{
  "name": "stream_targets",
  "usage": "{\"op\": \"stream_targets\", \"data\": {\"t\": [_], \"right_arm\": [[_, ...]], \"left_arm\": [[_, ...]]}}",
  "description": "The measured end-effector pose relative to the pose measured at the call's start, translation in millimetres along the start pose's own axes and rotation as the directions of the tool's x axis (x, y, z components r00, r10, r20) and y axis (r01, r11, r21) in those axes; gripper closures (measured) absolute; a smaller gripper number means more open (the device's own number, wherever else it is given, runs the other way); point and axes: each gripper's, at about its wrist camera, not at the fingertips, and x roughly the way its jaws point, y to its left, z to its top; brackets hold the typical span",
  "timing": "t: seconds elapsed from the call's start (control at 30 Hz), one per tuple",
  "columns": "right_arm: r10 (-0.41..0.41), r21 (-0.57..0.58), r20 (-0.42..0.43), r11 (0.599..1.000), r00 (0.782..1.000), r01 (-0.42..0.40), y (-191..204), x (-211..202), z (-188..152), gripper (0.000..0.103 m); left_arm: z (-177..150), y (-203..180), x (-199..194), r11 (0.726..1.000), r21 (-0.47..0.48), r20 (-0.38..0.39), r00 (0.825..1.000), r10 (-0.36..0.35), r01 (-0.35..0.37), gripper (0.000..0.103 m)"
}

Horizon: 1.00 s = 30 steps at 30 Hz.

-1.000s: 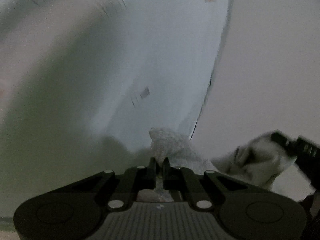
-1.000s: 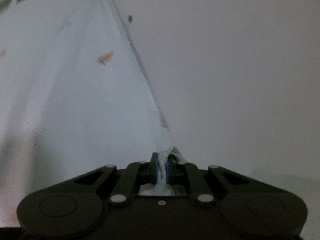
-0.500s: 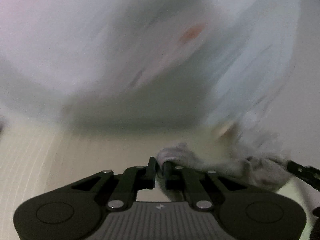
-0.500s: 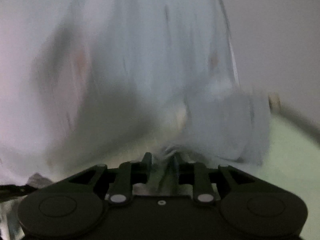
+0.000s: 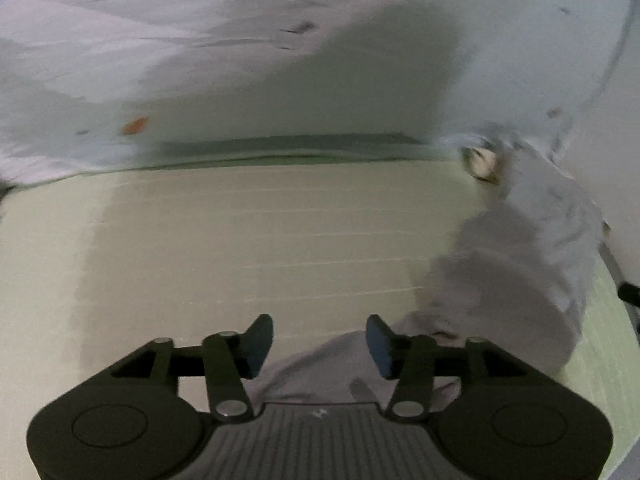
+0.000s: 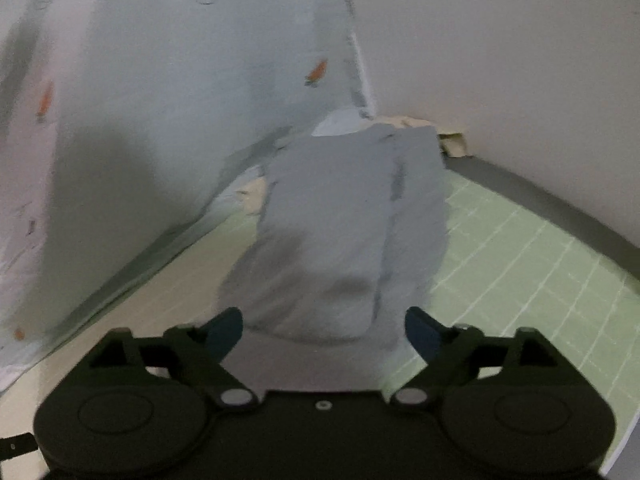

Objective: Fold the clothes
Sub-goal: 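Lift the grey hoodie with both grippers and pull it onto the open bed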

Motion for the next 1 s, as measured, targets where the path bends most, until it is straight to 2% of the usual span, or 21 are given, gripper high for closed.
{"op": "stream_targets", "data": {"t": [0.07, 0.17, 0.23, 0.37, 0.43, 0.53, 0.63, 0.73, 0.77, 0.8, 0.83, 0.87, 0.9, 0.93, 1.0], "right_arm": [[-0.023, 0.007, -0.009, 1.000, 1.000, 0.023, -10, 18, 7, 0.004], [-0.047, 0.015, -0.028, 0.999, 0.999, 0.048, -25, 49, 19, 0.001], [-0.052, 0.032, -0.041, 0.998, 0.998, 0.053, -38, 79, 29, 0.001], [-0.074, 0.078, -0.047, 0.994, 0.996, 0.078, -66, 140, 54, 0.000], [-0.095, 0.094, -0.032, 0.991, 0.995, 0.097, -79, 168, 70, 0.000], [-0.107, 0.123, -0.001, 0.987, 0.994, 0.106, -95, 205, 93, 0.000], [-0.090, 0.137, -0.006, 0.987, 0.996, 0.090, -103, 240, 106, 0.000], [-0.081, 0.156, -0.036, 0.984, 0.996, 0.086, -101, 263, 111, 0.000], [-0.080, 0.164, -0.049, 0.983, 0.996, 0.087, -99, 269, 112, 0.000], [-0.079, 0.166, -0.061, 0.982, 0.995, 0.088, -97, 275, 113, 0.002], [-0.080, 0.136, -0.068, 0.987, 0.994, 0.089, -92, 275, 114, 0.016], [-0.072, 0.092, -0.058, 0.993, 0.996, 0.077, -86, 271, 115, 0.050], [-0.056, 0.036, -0.037, 0.998, 0.998, 0.057, -77, 264, 116, 0.067], [-0.067, -0.002, -0.010, 0.998, 0.998, 0.067, -69, 255, 117, 0.094], [-0.070, -0.086, 0.057, 0.993, 0.996, 0.075, -53, 232, 115, 0.096]], "left_arm": [[5, -15, 18, 0.998, 0.029, -0.033, 0.998, -0.046, 0.047, 0.035], [12, -41, 54, 0.992, 0.064, -0.099, 0.990, -0.099, 0.106, 0.027], [9, -59, 86, 0.987, 0.087, -0.152, 0.981, -0.119, 0.133, 0.027], [6, -91, 139, 0.985, 0.118, -0.229, 0.969, -0.096, 0.126, 0.027], [10, -100, 157, 0.987, 0.121, -0.236, 0.969, -0.076, 0.107, 0.026], [19, -106, 180, 0.987, 0.101, -0.237, 0.967, -0.096, 0.123, 0.016], [28, -107, 206, 0.984, 0.082, -0.271, 0.954, -0.127, 0.155, 0.015], [30, -119, 222, 0.978, 0.119, -0.297, 0.946, -0.131, 0.173, 0.016], [31, -125, 223, 0.973, 0.142, -0.287, 0.948, -0.134, 0.181, 0.025], [32, -131, 223, 0.968, 0.166, -0.276, 0.951, -0.138, 0.189, 0.041], [33, -135, 222, 0.964, 0.170, -0.271, 0.951, -0.151, 0.202, 0.049], [33, -138, 222, 0.961, 0.171, -0.267, 0.949, -0.166, 0.216, 0.063], [31, -143, 218, 0.961, 0.187, -0.243, 0.958, -0.154, 0.202, 0.080], [29, -148, 213, 0.958, 0.228, -0.210, 0.970, -0.126, 0.174, 0.084], [25, -155, 200, 0.950, 0.285, -0.150, 0.985, -0.087, 0.128, 0.089]]}}
